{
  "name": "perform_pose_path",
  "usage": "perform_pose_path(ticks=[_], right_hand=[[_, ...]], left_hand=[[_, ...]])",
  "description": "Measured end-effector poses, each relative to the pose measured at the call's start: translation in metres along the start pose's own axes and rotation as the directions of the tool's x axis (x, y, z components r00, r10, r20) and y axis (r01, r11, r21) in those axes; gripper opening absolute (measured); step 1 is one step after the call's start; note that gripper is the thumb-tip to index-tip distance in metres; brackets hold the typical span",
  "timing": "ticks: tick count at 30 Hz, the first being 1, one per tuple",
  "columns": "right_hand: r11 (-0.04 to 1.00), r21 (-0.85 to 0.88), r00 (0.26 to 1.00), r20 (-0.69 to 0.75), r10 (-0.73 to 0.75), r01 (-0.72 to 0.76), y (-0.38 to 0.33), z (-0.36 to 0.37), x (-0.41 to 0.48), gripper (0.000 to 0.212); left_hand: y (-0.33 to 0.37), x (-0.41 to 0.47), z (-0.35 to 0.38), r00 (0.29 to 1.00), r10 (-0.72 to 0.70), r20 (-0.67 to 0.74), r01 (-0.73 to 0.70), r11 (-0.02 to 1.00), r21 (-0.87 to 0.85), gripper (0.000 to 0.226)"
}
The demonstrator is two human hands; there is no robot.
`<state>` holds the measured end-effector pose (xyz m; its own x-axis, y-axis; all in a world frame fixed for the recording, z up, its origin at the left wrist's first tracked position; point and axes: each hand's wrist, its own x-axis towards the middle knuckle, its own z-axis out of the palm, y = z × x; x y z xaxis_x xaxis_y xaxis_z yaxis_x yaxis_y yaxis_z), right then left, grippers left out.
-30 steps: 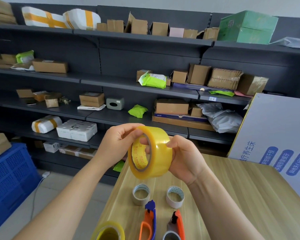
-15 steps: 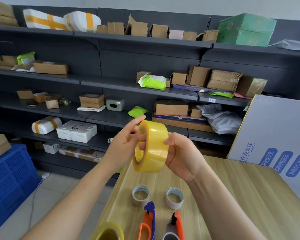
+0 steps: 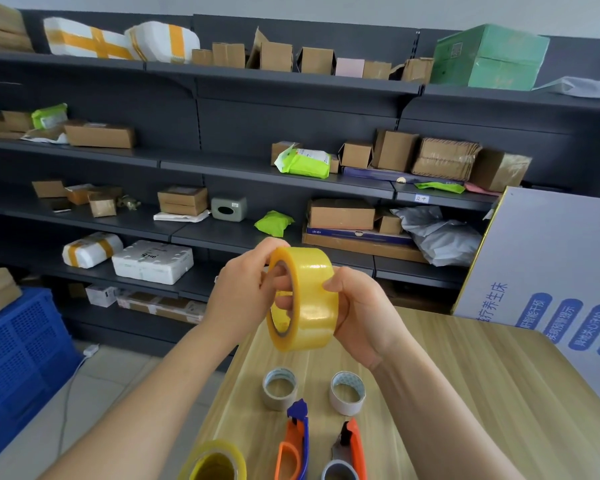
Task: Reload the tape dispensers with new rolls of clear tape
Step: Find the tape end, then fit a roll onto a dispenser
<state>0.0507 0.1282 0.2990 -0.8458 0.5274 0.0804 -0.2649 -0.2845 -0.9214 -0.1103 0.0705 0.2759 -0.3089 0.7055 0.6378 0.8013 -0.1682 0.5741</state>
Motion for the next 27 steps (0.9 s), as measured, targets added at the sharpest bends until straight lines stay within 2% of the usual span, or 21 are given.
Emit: perform_pose_path(ticks=[5,7,10,14,17,20,22,27], right_hand=[[0.999,-0.036,0.999,-0.036,-0.020,0.019,0.001,0.001,-0.003,0.058],[0.998,-0.058,0.997,-0.069,-0.017,0.013,-0.001,0.002,-0.004,0.054],[0.987,-0.158,0.985,-0.171,-0.033,0.006,-0.007,0.006,-0.005,0.032],[0.988,-0.153,0.971,-0.239,-0.013,-0.024,-0.011,0.005,-0.004,0.028],[0.992,-0.123,0.973,-0.229,-0.003,-0.026,-0.010,0.003,-0.003,0.030],[0.997,-0.081,0.986,-0.164,-0.023,0.009,-0.008,0.001,-0.003,0.029],[0.998,-0.055,0.992,-0.120,-0.042,0.035,-0.007,0.000,-0.002,0.036],[0.998,0.012,0.994,-0.086,-0.064,0.065,-0.004,-0.002,0.000,0.037]], left_hand=[[-0.002,0.001,0.003,0.996,-0.087,0.032,0.087,0.996,0.000,0.013],[-0.002,0.001,0.002,0.999,-0.051,-0.004,0.051,0.999,0.004,0.012],[0.000,0.001,0.002,0.992,0.070,-0.107,-0.063,0.996,0.065,0.014],[0.001,0.003,0.002,0.976,0.146,-0.159,-0.127,0.984,0.123,0.028],[0.000,0.004,0.002,0.974,0.167,-0.152,-0.145,0.978,0.149,0.030],[0.000,0.006,0.003,0.979,0.143,-0.143,-0.125,0.984,0.131,0.024],[0.000,0.007,0.003,0.981,0.137,-0.141,-0.119,0.984,0.130,0.023],[0.003,0.009,0.003,0.989,0.099,-0.112,-0.087,0.991,0.105,0.023]])
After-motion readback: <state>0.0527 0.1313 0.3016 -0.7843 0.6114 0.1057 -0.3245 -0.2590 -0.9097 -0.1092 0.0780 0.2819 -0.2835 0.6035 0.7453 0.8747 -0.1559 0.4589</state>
